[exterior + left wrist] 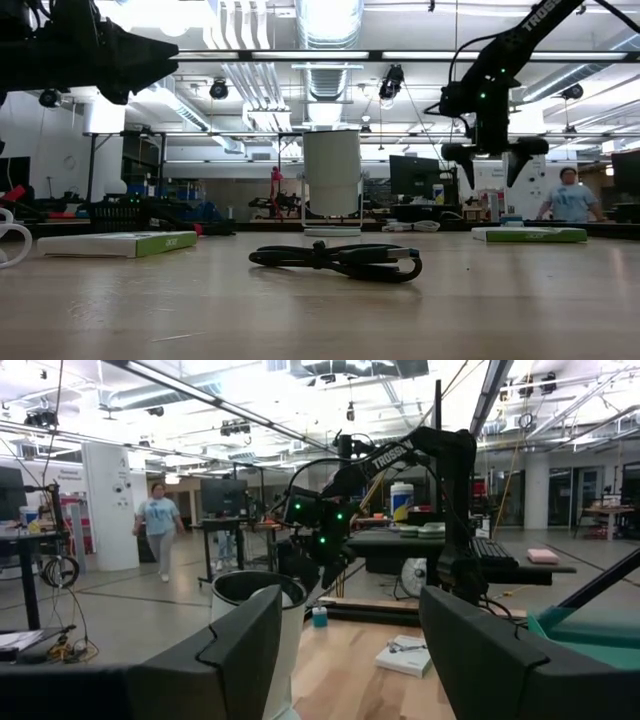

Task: Pick and place items into bin
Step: Put the blue charger adapter into the black bin

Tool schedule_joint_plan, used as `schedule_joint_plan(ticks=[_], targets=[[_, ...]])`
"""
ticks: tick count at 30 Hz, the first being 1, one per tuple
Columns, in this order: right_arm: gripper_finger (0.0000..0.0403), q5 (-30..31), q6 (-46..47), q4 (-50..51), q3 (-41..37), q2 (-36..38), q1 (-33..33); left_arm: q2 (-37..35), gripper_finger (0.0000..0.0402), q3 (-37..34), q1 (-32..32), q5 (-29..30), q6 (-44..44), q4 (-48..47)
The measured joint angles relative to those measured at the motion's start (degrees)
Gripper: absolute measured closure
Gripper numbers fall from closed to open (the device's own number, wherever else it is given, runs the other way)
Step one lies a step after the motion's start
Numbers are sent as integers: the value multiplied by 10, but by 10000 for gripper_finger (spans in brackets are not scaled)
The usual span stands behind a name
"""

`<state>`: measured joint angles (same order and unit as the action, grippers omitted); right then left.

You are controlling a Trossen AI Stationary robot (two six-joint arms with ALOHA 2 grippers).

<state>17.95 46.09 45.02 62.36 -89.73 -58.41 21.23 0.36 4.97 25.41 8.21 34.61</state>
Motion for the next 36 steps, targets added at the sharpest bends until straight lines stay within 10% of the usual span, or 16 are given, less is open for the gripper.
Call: schedule_joint_plan(ticks=[7,36], targets=[[76,45,140,-10,-3,-2,11,0,180,0,0,0,0,0],[76,132,210,176,95,-178,15,2,180,0,0,0,-3,-12]])
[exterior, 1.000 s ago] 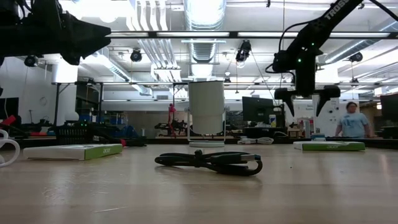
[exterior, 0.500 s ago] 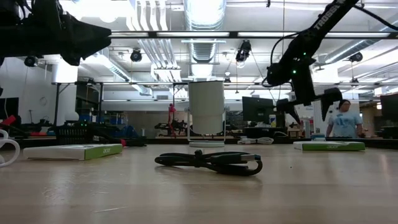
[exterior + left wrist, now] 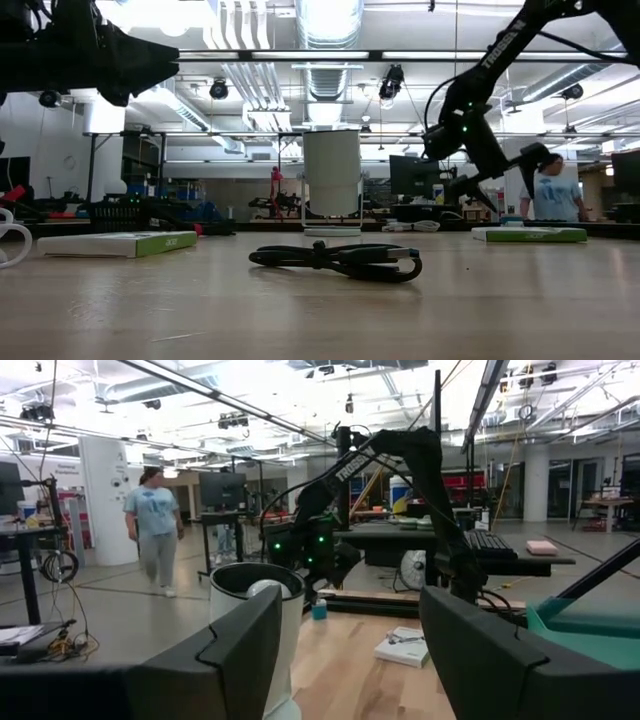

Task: Pick and place items into bin
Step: Put the blue charger adapter into the black bin

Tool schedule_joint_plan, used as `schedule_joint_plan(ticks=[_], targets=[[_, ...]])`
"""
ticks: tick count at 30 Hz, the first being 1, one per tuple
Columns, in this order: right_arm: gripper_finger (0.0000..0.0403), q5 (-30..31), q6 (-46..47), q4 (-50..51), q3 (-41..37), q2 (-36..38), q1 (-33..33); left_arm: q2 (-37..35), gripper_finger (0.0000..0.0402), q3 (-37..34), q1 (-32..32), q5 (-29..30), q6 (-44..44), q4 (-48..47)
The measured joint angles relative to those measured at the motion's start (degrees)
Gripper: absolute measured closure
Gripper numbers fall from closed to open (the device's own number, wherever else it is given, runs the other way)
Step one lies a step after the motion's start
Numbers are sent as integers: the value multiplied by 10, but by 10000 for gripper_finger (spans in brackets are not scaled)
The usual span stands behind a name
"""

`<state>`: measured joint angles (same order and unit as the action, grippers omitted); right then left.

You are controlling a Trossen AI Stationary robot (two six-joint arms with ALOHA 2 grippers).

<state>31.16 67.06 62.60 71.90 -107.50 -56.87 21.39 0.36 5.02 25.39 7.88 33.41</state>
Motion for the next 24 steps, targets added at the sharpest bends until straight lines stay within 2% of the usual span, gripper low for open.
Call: schedule_joint_plan(ticks=[9,15,24], targets=[[76,22,25,-24,-7,-1,0,-1,180,0,0,0,0,0],[76,22,34,-108,-25,-8,3,0,180,0,0,0,0,0],[77,37,16,-107,-30,-10,0,-1,180,0,0,0,0,0]])
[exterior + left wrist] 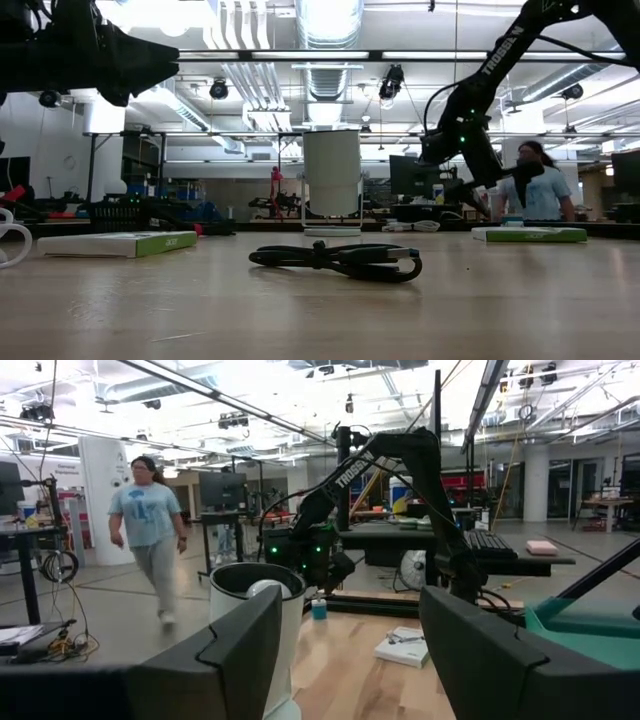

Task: Pick and place items into bin
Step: Put the blue charger adapter into the black bin

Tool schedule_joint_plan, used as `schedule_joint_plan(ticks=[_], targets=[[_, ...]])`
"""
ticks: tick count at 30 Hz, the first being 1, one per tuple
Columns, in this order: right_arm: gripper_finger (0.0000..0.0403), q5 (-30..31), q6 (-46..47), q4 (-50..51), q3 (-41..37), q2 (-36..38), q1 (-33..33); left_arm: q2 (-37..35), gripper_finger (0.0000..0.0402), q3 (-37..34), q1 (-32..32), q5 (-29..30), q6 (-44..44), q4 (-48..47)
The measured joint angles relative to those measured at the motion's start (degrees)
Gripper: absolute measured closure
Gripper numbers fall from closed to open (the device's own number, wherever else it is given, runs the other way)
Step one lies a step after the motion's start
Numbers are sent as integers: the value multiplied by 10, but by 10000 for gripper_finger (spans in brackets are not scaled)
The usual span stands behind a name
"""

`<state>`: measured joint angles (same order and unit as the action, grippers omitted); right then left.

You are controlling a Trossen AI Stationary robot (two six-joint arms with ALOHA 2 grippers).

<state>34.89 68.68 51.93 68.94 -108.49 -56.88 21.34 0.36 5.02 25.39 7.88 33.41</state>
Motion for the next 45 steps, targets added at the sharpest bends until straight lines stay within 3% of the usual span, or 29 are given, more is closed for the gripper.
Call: schedule_joint_plan(ticks=[22,33,45], targets=[[81,-2,-41,6,-10,-4,-1,0,180,0,0,0,-1,-1],[188,-2,-44,5,-11,-4,-1,-1,180,0,0,0,-1,-10],[229,-6,-58,8,-13,-4,-1,-1,180,0,0,0,-1,-10]])
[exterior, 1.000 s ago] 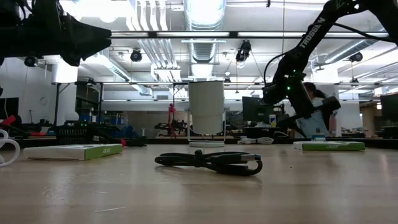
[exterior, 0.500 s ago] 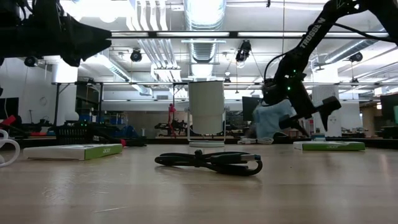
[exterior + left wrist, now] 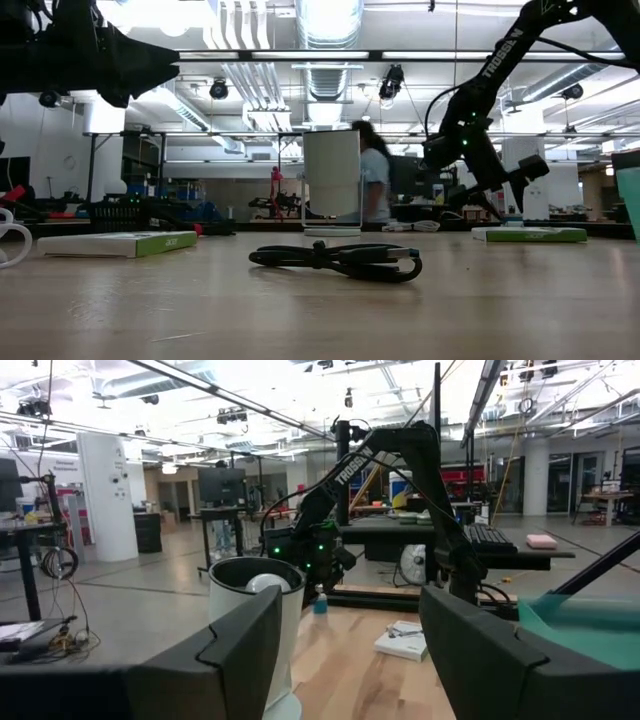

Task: Pick and place items into bin
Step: Put the blue charger adapter into the black bin

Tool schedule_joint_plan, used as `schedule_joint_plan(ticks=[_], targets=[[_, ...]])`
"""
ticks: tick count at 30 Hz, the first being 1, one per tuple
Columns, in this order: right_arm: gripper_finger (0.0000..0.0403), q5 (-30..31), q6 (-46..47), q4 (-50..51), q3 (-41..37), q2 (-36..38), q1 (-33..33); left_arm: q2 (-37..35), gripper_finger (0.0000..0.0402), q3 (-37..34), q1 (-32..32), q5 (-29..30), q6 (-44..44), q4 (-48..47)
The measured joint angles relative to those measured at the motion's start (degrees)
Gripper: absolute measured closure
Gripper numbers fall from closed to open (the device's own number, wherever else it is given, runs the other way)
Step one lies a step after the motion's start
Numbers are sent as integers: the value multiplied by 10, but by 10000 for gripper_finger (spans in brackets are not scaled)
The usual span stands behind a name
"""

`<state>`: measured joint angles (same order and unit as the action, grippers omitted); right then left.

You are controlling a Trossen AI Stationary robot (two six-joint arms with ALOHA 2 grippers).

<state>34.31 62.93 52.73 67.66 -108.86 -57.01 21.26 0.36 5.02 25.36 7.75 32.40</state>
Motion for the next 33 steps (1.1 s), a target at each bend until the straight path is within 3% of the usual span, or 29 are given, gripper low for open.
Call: schedule_joint_plan(ticks=[9,15,33], targets=[[280,1,-4,-1,2,0,0,0,180,0,0,0,0,0],[289,3,-18,-3,2,0,0,0,180,0,0,0,0,0],[216,32,-61,12,13,4,0,0,180,0,0,0,1,0]])
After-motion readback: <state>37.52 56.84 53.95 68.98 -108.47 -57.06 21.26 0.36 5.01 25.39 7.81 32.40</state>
